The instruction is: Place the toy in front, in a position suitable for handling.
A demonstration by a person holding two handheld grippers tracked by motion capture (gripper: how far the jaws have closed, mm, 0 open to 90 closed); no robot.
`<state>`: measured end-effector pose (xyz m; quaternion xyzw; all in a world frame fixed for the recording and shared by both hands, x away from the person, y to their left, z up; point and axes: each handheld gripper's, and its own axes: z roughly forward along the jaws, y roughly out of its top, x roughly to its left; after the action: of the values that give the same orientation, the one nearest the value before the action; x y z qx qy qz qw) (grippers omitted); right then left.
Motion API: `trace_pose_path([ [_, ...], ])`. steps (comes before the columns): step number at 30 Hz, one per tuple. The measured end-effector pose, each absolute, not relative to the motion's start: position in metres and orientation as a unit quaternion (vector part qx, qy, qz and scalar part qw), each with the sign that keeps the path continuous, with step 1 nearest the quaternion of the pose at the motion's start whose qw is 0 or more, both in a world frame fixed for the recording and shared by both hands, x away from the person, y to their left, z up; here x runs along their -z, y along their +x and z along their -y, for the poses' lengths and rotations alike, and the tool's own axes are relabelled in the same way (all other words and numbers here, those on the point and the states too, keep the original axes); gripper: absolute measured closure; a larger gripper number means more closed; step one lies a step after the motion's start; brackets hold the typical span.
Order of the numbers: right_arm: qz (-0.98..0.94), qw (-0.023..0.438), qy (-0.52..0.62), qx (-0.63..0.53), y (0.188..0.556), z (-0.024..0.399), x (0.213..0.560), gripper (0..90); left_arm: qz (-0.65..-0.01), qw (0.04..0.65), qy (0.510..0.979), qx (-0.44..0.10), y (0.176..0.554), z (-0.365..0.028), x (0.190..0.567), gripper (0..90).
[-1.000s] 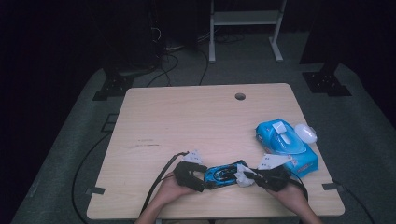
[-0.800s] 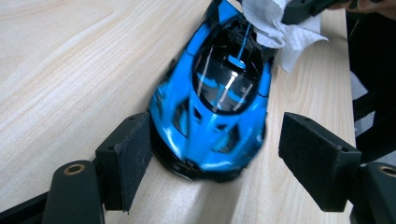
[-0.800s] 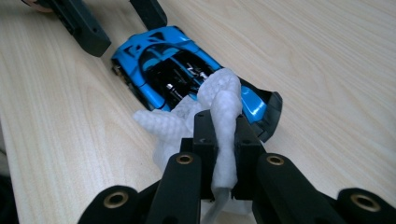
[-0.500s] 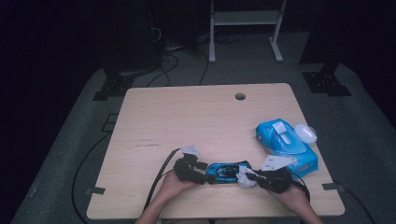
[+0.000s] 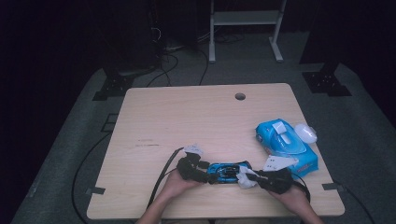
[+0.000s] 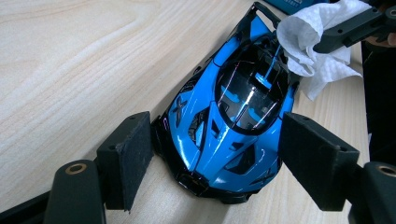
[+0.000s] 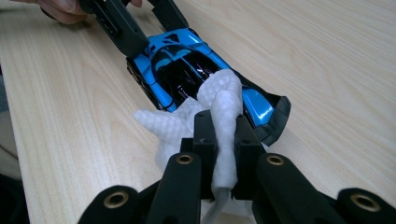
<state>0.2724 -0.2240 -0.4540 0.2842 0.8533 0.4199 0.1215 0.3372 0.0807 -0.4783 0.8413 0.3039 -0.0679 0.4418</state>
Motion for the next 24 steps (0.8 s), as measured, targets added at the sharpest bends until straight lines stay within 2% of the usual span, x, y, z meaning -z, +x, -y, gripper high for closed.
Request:
trace_pose_path([
  [7,-0.85,0.119,0.291,-0.422,0.276,0.227,0.45,83.2,-0.294,0.449,0.842,0.05,0.334,-0.081,0.478,27.5],
  [14,-0.828,0.146,0.323,-0.434,0.296,0.233,0.431,83.1,-0.281,0.453,0.845,0.043,0.332,-0.081,0.477,31.3],
  [18,-0.844,0.133,0.316,-0.412,0.303,0.224,0.434,82.8,-0.284,0.454,0.843,0.048,0.333,-0.081,0.477,31.0],
  [24,-0.861,0.12,0.276,-0.41,0.292,0.215,0.438,82.9,-0.299,0.445,0.842,0.063,0.337,-0.082,0.478,27.4],
])
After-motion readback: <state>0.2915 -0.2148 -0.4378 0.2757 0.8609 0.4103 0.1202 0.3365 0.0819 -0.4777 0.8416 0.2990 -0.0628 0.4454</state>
